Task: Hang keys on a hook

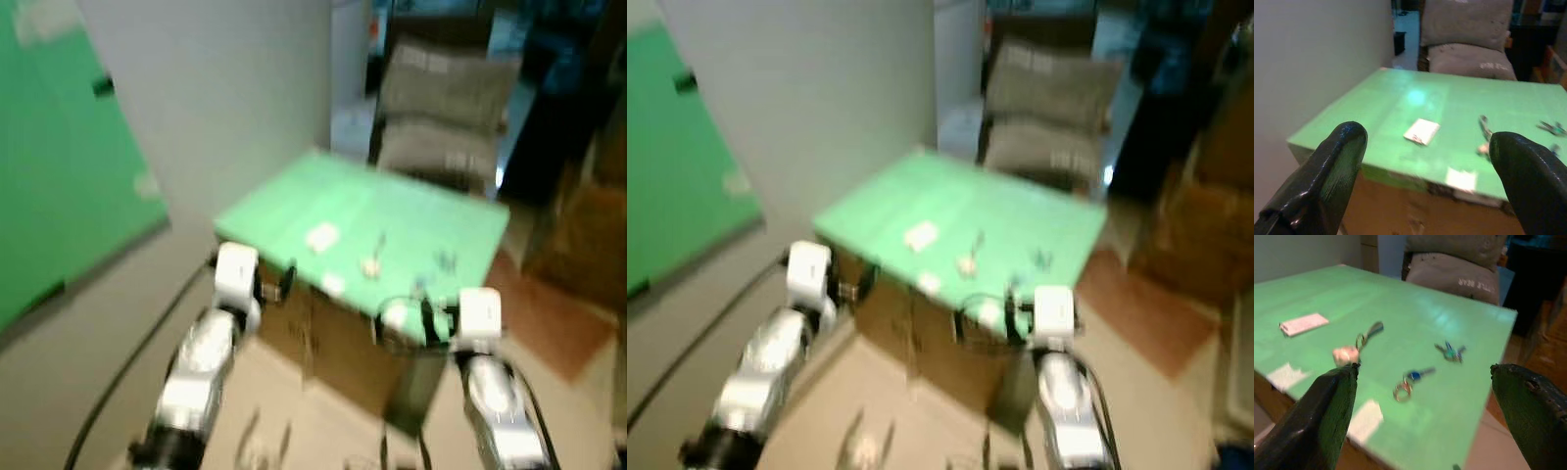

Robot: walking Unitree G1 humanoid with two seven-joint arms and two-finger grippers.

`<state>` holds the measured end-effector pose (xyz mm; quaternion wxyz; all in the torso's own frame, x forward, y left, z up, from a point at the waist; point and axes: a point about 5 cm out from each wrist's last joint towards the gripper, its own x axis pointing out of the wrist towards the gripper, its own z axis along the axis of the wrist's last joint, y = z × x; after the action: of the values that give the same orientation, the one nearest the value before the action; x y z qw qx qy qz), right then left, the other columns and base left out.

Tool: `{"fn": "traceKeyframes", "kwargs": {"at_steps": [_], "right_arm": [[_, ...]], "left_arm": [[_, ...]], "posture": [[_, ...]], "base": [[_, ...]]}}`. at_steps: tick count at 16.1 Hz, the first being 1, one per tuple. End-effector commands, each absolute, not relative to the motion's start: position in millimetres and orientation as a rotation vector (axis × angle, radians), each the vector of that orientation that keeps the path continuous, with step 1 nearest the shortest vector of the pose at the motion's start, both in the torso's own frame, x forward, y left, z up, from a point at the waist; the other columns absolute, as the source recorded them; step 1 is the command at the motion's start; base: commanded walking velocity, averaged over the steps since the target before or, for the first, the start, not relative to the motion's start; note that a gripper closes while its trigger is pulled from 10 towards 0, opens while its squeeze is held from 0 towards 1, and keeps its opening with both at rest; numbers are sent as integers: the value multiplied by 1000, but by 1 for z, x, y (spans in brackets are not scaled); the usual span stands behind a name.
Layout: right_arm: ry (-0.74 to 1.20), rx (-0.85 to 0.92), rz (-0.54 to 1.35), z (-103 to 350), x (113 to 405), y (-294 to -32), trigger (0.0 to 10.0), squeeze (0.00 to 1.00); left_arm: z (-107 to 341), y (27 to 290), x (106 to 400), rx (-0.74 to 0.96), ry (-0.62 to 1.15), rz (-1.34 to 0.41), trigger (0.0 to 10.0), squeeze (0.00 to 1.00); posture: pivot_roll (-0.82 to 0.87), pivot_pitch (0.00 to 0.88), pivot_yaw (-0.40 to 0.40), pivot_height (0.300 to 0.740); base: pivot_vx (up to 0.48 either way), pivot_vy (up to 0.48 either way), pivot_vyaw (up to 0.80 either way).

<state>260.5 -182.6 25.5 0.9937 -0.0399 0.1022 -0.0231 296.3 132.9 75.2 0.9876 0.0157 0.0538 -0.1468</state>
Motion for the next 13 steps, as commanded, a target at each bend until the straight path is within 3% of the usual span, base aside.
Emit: {"fn": "traceKeyframes", "kwargs": {"at_steps": [1,9,13], "right_arm": [[180,-69,-25,30,264,-173,10000,0],[183,-71,-30,28,262,-173,10000,0],[188,-67,-36,28,263,-172,10000,0]], "left_arm": [[78,141,298,42,104,-274,10000,0],[76,141,297,37,111,-279,10000,0],[72,147,302,62,148,-217,10000,0]], "posture": [[-46,0,51,740],[-50,0,57,740],[-56,0,61,740]], "base": [[480,0,0],[480,0,0],[0,0,0]]}}
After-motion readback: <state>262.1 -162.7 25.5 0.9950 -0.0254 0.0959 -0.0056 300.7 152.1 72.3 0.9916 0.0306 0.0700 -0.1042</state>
